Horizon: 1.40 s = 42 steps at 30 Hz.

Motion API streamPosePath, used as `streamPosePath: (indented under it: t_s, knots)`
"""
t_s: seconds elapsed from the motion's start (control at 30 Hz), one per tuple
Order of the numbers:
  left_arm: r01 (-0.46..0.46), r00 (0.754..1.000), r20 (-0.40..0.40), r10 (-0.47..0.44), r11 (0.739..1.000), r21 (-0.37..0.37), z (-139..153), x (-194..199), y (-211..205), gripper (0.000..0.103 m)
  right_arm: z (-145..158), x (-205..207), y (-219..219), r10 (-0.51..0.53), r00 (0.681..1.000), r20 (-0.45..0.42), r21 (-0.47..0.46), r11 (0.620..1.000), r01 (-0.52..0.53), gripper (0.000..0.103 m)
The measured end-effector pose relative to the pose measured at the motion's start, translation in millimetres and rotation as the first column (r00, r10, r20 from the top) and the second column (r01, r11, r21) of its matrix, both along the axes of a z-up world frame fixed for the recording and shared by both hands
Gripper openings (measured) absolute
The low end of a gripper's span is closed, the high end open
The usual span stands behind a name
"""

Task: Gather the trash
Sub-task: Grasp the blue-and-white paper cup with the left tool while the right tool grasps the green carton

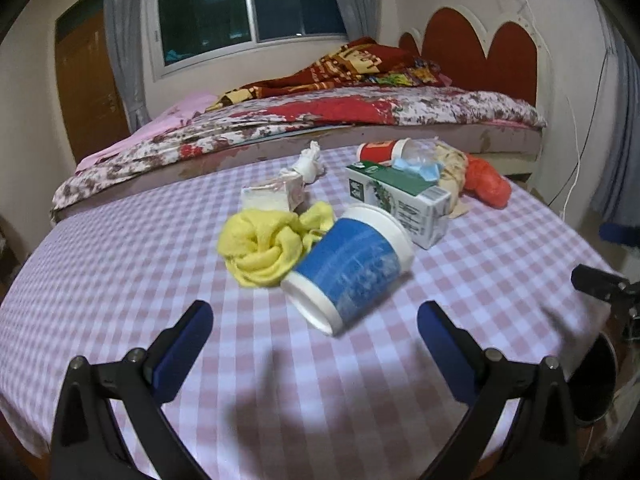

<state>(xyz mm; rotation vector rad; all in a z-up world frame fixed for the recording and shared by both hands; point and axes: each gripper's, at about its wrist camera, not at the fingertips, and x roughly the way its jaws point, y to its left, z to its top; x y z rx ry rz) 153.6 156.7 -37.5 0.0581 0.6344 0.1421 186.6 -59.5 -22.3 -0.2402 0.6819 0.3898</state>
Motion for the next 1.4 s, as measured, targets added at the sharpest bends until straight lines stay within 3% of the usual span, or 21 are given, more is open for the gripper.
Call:
streamPosePath:
  t_s: [0.33, 0.43, 0.5, 0.6, 0.77, 0.9, 1.07, 1.23, 1.27, 1.4]
  knots:
    - [0.088, 0.994, -0.066, -0.087, 0.996, 0.006, -10.3, 43.5, 7.2, 0.101, -17.8, 40.4, 23.8, 0.024, 0.998, -0.052, -0.044, 0.999, -0.026, 0.102]
    - [0.135, 0.987, -0.088, -0.134, 0.991, 0.003, -12.7, 51.4, 1.8, 0.094, -23.7, 47.5, 27.3, 0.024, 0.998, -0.063, -0.053, 0.998, -0.027, 0.102]
    - [0.150, 0.982, -0.115, -0.151, 0.988, -0.020, -16.8, 56.2, -0.4, 0.079, -26.2, 51.2, 27.8, 0.021, 0.997, -0.073, -0.051, 0.998, -0.025, 0.102]
    - [0.122, 0.986, -0.109, -0.128, 0.991, -0.054, -17.1, 56.1, 1.1, 0.069, -28.9, 55.7, 30.1, 0.015, 0.997, -0.081, -0.043, 0.999, -0.019, 0.102]
    - [0.041, 0.996, -0.072, -0.053, 0.985, -0.167, -16.8, 37.5, 13.6, 0.063, -29.6, 61.0, 38.8, 0.036, 0.995, -0.096, -0.028, 0.999, -0.039, 0.102]
    - [-0.043, 0.997, -0.064, 0.032, 0.985, -0.168, -17.7, 21.2, 16.6, 0.063, -26.5, 66.9, 53.4, 0.060, 0.992, -0.111, -0.012, 0.998, -0.062, 0.102]
    - [-0.135, 0.990, -0.054, 0.130, 0.986, -0.100, -21.2, 15.7, 16.7, 0.063, -19.5, 76.0, 71.2, 0.103, 0.988, -0.116, 0.035, 0.994, -0.099, 0.102]
    - [-0.143, 0.988, -0.067, 0.138, 0.986, -0.087, -22.5, 28.0, 18.9, 0.066, -17.8, 94.3, 89.9, 0.142, 0.982, -0.123, 0.064, 0.989, -0.135, 0.101]
    - [-0.142, 0.988, -0.072, 0.135, 0.986, -0.090, -23.6, 30.3, 19.9, 0.070, -17.0, 98.4, 94.4, 0.151, 0.981, -0.119, 0.067, 0.987, -0.144, 0.101]
    - [-0.130, 0.990, -0.071, 0.123, 0.987, -0.096, -25.9, 33.9, 21.9, 0.074, -20.8, 115.9, 112.2, 0.178, 0.973, -0.147, 0.069, 0.983, -0.170, 0.078]
